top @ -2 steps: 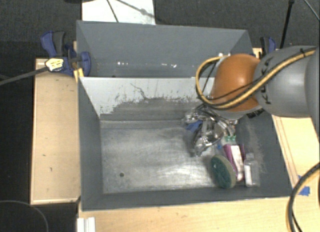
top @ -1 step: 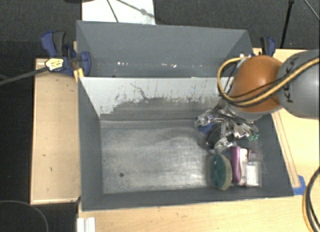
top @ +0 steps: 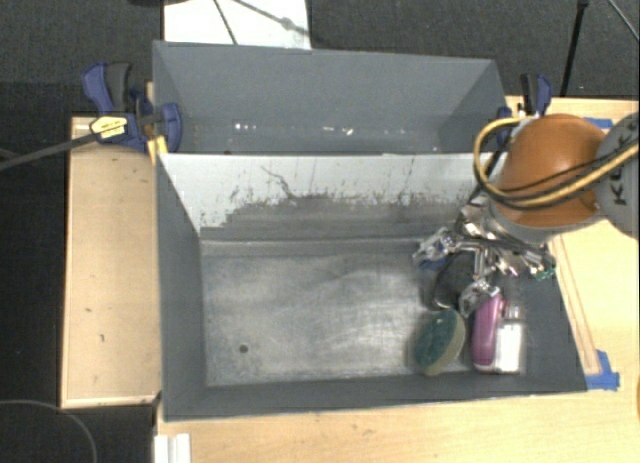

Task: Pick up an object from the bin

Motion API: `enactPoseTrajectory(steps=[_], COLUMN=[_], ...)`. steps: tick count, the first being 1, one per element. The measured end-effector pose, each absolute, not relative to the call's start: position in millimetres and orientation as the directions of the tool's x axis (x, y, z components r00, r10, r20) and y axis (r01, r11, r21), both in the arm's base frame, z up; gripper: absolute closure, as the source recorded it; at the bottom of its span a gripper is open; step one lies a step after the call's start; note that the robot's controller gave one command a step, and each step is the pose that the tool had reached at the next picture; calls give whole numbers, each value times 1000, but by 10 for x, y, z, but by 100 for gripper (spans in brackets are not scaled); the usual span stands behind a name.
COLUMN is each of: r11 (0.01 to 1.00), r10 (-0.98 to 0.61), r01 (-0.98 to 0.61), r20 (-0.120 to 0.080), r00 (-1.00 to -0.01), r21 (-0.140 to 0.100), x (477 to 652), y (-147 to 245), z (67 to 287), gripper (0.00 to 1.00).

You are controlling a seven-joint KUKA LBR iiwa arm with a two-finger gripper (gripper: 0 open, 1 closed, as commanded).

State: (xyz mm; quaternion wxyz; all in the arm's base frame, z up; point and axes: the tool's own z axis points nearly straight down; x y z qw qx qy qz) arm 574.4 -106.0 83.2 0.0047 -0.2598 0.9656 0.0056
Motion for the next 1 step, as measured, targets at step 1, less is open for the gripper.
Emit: enactPoseTrajectory(steps=[1], r11=[869], r10=[-495], r01=[-495], r20=[-5], r00=[-869], r21=[10], x=[5719], y=[-1100], z=[814], gripper=[100])
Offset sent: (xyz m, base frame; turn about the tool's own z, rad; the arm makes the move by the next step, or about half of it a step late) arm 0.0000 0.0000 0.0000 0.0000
